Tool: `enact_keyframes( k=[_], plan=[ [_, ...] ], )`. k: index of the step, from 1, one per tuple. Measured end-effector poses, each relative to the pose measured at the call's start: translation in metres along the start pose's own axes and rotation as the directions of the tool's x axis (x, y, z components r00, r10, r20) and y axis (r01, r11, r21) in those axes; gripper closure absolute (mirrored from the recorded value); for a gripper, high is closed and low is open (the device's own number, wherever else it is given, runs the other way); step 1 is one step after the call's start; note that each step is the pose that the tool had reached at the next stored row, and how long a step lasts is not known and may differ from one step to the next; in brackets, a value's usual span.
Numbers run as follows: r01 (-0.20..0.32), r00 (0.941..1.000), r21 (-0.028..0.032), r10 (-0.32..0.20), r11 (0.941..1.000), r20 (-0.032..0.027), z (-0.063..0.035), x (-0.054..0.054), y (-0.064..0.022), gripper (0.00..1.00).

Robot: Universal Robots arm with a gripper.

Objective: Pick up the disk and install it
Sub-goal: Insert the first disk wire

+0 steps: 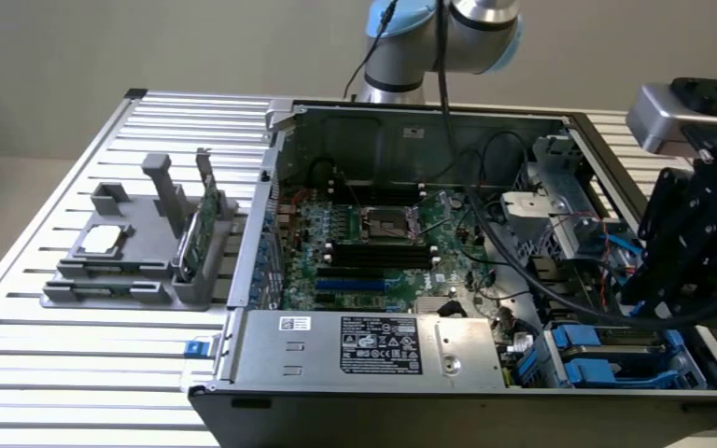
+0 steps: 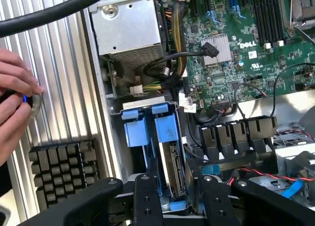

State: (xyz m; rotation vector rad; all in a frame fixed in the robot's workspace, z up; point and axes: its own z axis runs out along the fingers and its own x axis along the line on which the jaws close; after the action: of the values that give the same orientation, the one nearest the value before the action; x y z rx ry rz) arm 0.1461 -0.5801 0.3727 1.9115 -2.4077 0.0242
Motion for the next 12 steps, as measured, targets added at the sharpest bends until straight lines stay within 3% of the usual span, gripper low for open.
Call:
enact_keyframes(
  k=[6,12],
  plan=[
    [-0.103,0.9947,-0.0066,0.103,0.9946,0.0027,0.0000,0.0000,0.0000,0.64],
    [-0.209,0.9780,-0.0137,0.209,0.9779,0.0048,0.0002,0.0000,0.0000,0.64]
  ],
)
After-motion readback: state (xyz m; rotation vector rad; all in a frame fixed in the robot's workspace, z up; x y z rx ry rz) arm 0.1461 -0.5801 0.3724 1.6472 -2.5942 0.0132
